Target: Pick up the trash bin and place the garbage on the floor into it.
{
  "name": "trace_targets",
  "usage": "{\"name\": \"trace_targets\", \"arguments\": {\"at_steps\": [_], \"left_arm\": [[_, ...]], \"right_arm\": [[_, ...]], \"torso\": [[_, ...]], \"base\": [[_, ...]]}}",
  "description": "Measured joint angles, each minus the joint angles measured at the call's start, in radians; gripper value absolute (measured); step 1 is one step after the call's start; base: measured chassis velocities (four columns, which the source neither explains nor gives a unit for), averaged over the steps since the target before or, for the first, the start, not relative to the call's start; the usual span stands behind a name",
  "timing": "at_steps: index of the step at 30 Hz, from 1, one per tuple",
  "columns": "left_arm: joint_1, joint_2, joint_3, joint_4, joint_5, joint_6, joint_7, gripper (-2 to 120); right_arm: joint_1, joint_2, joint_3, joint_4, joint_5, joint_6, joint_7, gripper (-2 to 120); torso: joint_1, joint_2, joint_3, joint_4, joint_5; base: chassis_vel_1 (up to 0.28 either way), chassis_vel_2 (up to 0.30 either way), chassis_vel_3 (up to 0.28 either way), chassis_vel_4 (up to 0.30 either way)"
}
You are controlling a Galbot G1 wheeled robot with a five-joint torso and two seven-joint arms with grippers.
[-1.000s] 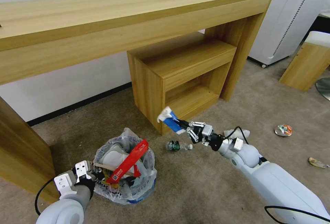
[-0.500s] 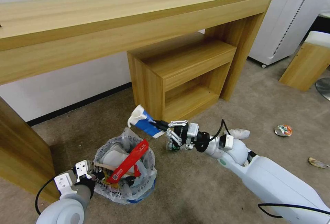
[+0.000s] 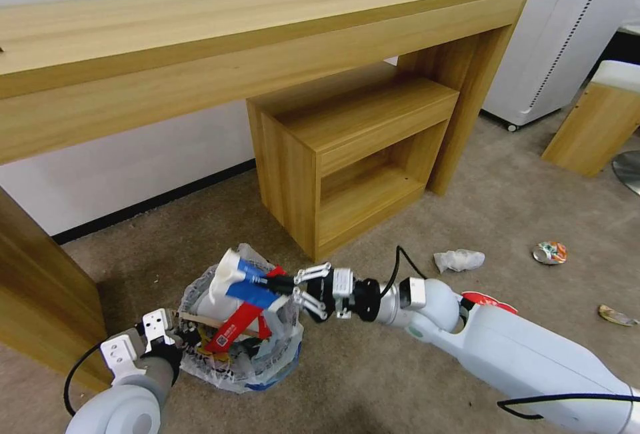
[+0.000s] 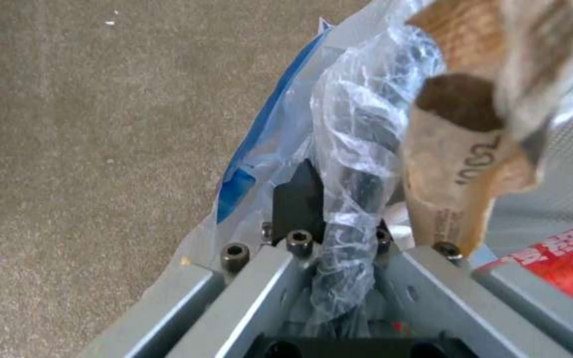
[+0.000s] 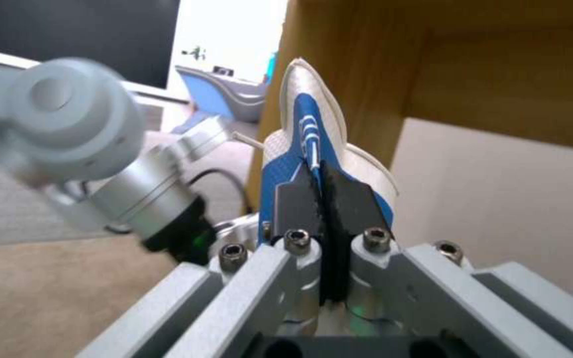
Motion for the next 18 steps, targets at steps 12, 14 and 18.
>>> {"name": "trace_targets", "arguments": {"at_steps": [12, 14, 18], "left_arm": [[0.006, -0.011, -0.005, -0.031, -0.029, 0.0, -0.021, 0], [0.01, -0.013, -0.005, -0.042, -0.037, 0.0, -0.025, 0], [0.027, -0.018, -0.008, -0.069, -0.045, 0.0, -0.028, 0]], "right_arm": [[0.031, 0.008, -0.091, -0.039, -0.025, 0.014, -0.013, 0], [0.034, 0.013, -0.097, -0.047, -0.03, 0.016, -0.013, 0], [0.045, 0.031, -0.119, -0.076, -0.044, 0.025, -0.014, 0]], "torso": [[0.0, 0.0, 0.0, 0.0, 0.0], [0.0, 0.0, 0.0, 0.0, -0.0001], [0.0, 0.0, 0.0, 0.0, 0.0]], "base": [[0.0, 0.0, 0.0, 0.0], [0.0, 0.0, 0.0, 0.0], [0.0, 0.0, 0.0, 0.0]]}}
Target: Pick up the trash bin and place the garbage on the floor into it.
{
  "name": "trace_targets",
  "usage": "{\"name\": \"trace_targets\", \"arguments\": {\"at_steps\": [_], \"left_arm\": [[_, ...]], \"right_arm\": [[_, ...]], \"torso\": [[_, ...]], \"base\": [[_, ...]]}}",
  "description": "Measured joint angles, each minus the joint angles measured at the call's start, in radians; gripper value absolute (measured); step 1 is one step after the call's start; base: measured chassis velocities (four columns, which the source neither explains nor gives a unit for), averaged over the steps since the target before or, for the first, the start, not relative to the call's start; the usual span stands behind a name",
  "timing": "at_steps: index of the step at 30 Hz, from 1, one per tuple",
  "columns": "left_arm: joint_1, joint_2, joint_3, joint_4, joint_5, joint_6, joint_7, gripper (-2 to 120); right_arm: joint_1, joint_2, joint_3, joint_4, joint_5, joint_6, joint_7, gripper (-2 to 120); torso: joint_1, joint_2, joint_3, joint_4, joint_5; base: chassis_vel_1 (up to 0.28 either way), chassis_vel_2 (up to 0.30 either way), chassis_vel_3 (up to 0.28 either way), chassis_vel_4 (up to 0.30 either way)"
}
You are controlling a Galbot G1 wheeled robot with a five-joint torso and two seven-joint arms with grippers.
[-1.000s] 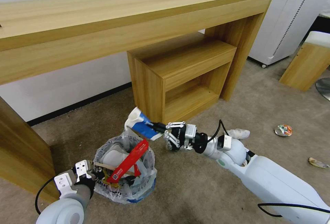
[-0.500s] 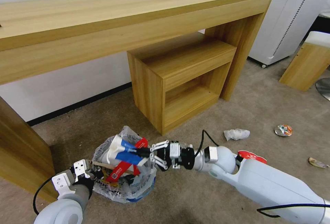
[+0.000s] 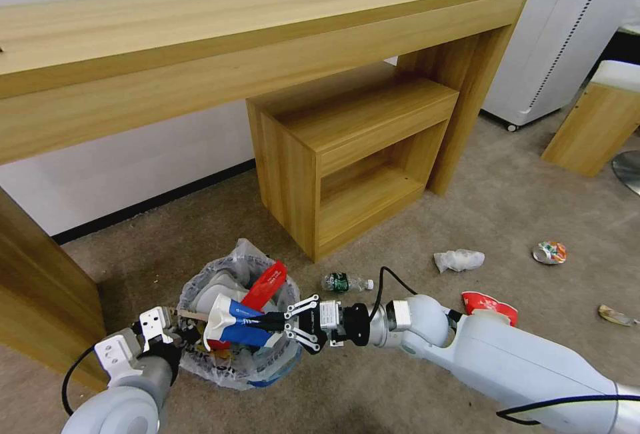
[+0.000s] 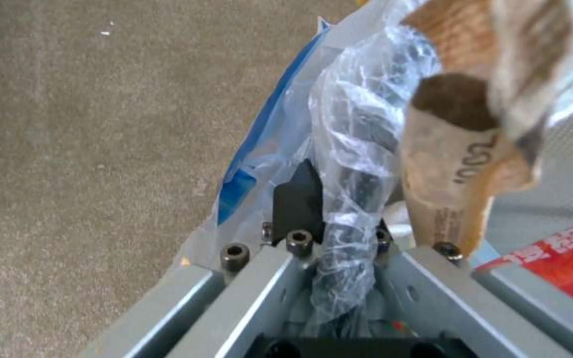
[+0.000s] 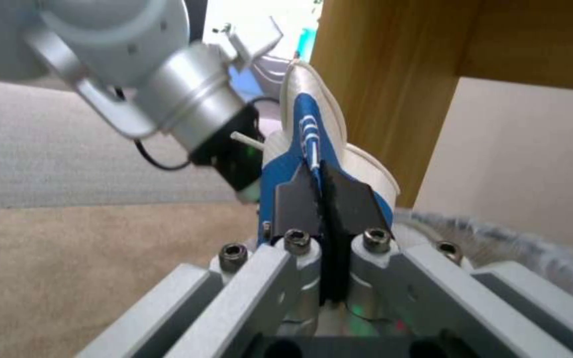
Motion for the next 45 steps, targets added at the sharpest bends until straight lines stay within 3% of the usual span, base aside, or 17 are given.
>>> {"name": "trace_targets", "arguments": {"at_steps": [31, 45], "left_arm": [[0.032, -0.007, -0.008, -0.052, -0.027, 0.0, -0.005, 0], [0.037, -0.002, -0.01, -0.061, -0.045, 0.0, -0.012, 0]], "right_arm": [[0.052, 0.083, -0.065, -0.124, -0.067, 0.013, 0.038, 0], [0.039, 0.08, -0.04, -0.149, -0.077, 0.017, 0.014, 47]], "torso": [[0.0, 0.0, 0.0, 0.0, 0.0], [0.0, 0.0, 0.0, 0.0, 0.0]], "base": [[0.0, 0.0, 0.0, 0.0], [0.0, 0.0, 0.0, 0.0]]}}
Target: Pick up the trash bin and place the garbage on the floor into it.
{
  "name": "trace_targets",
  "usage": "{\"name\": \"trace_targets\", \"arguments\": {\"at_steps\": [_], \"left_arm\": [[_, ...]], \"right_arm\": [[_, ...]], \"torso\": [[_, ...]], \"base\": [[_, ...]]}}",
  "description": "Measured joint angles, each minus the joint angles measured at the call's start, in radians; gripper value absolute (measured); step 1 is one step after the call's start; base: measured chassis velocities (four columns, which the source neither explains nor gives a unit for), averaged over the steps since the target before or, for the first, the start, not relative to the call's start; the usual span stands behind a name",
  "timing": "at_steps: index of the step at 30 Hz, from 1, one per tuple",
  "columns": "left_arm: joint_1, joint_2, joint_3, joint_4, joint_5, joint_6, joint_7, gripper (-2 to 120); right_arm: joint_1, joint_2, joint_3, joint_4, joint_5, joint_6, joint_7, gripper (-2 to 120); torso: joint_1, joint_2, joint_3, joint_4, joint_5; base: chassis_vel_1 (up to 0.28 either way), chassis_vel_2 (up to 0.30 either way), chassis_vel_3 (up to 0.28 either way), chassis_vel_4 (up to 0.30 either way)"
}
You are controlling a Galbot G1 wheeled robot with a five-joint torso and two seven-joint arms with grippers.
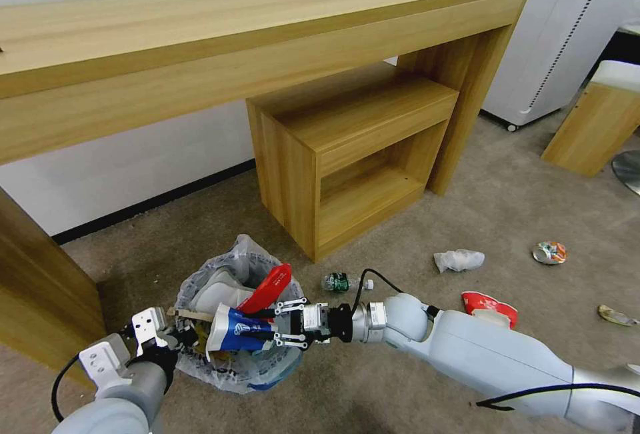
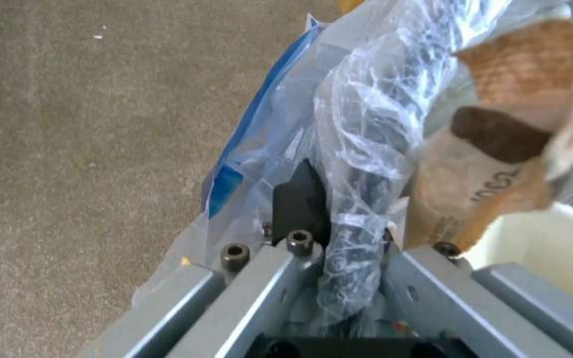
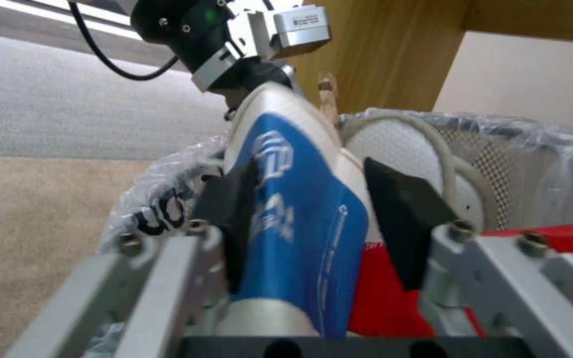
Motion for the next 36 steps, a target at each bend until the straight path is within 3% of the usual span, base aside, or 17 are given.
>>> {"name": "trace_targets", "arguments": {"at_steps": [14, 26, 36], "left_arm": [[-0.011, 0.0, 0.0, 0.031, -0.003, 0.0, -0.002, 0], [-0.014, -0.001, 0.0, 0.048, -0.003, 0.0, -0.003, 0], [-0.01, 0.001, -0.008, 0.05, 0.0, 0.0, -0.003, 0]], "right_arm": [[-0.022, -0.011, 0.038, 0.042, 0.022, -0.007, -0.01, 98], [-0.061, -0.018, 0.128, 0.088, 0.052, -0.025, 0.036, 100], [-0.112, -0.018, 0.284, 0.12, 0.094, -0.053, 0.124, 100]], "torso": [[0.0, 0.0, 0.0, 0.0, 0.0], [0.0, 0.0, 0.0, 0.0, 0.0], [0.0, 0.0, 0.0, 0.0, 0.0]], "base": [[0.0, 0.0, 0.0, 0.0], [0.0, 0.0, 0.0, 0.0], [0.0, 0.0, 0.0, 0.0]]}}
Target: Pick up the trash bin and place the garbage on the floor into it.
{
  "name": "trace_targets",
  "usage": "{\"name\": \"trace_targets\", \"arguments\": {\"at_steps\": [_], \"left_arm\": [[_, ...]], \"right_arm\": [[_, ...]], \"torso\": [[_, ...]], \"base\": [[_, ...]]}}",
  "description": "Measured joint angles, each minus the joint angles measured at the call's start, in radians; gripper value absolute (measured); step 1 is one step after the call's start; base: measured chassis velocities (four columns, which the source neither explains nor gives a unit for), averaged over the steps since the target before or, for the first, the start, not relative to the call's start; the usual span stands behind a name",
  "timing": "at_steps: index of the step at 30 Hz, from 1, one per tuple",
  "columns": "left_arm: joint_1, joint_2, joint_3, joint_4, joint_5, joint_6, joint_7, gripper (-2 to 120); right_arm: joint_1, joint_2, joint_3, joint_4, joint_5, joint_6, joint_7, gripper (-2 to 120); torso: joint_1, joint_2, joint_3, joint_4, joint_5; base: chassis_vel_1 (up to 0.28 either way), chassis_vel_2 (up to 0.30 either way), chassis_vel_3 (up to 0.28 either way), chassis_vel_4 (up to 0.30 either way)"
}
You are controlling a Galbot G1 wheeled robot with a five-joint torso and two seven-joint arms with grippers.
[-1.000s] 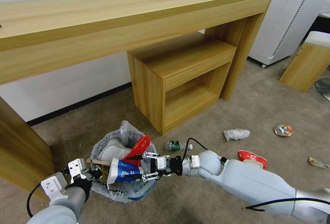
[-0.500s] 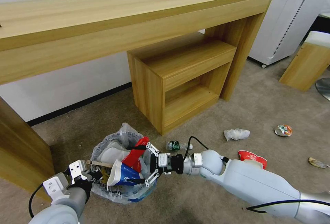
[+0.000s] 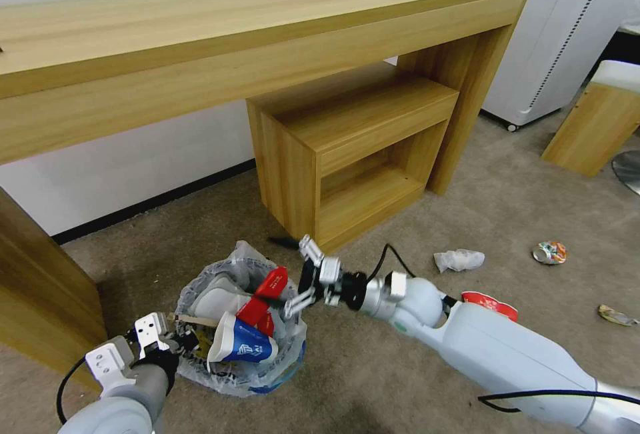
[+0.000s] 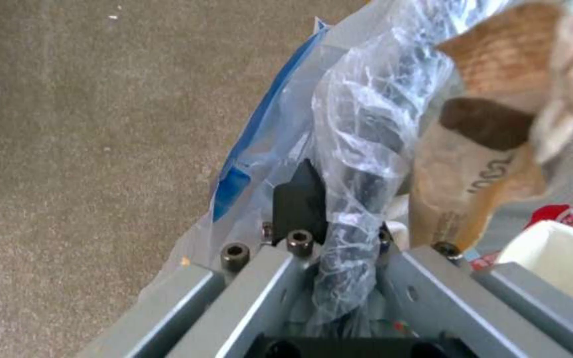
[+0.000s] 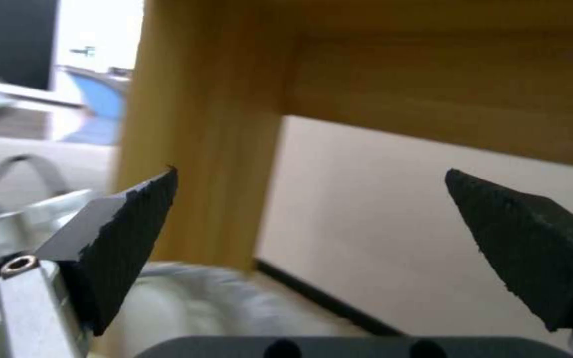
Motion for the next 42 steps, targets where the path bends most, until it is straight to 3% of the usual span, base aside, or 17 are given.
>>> {"name": "trace_targets", "arguments": {"at_steps": [7, 15, 26, 42], "left_arm": [[-0.002, 0.005, -0.003, -0.003, -0.003, 0.0, 0.002, 0], [-0.005, 0.023, -0.005, -0.009, -0.014, 0.0, 0.003, 0], [-0.01, 0.03, -0.004, -0.01, -0.021, 0.0, 0.003, 0], [-0.016, 0.043, -0.001, 0.006, -0.029, 0.0, 0.005, 0]], "right_arm": [[-0.055, -0.009, 0.17, -0.048, 0.005, -0.027, 0.136, 100], [-0.076, -0.031, 0.26, -0.181, -0.028, -0.051, 0.168, 100], [-0.07, -0.021, 0.243, -0.347, -0.073, -0.053, 0.127, 100], [-0.058, 0.047, 0.21, -0.685, -0.195, -0.022, 0.119, 100]], "torso": [[0.0, 0.0, 0.0, 0.0, 0.0001], [0.0, 0.0, 0.0, 0.0, 0.0001], [0.0, 0.0, 0.0, 0.0001, 0.0002], [0.0, 0.0, 0.0, 0.0, 0.0001]], "base": [[0.0, 0.0, 0.0, 0.0], [0.0, 0.0, 0.0, 0.0], [0.0, 0.0, 0.0, 0.0], [0.0, 0.0, 0.0, 0.0]]}}
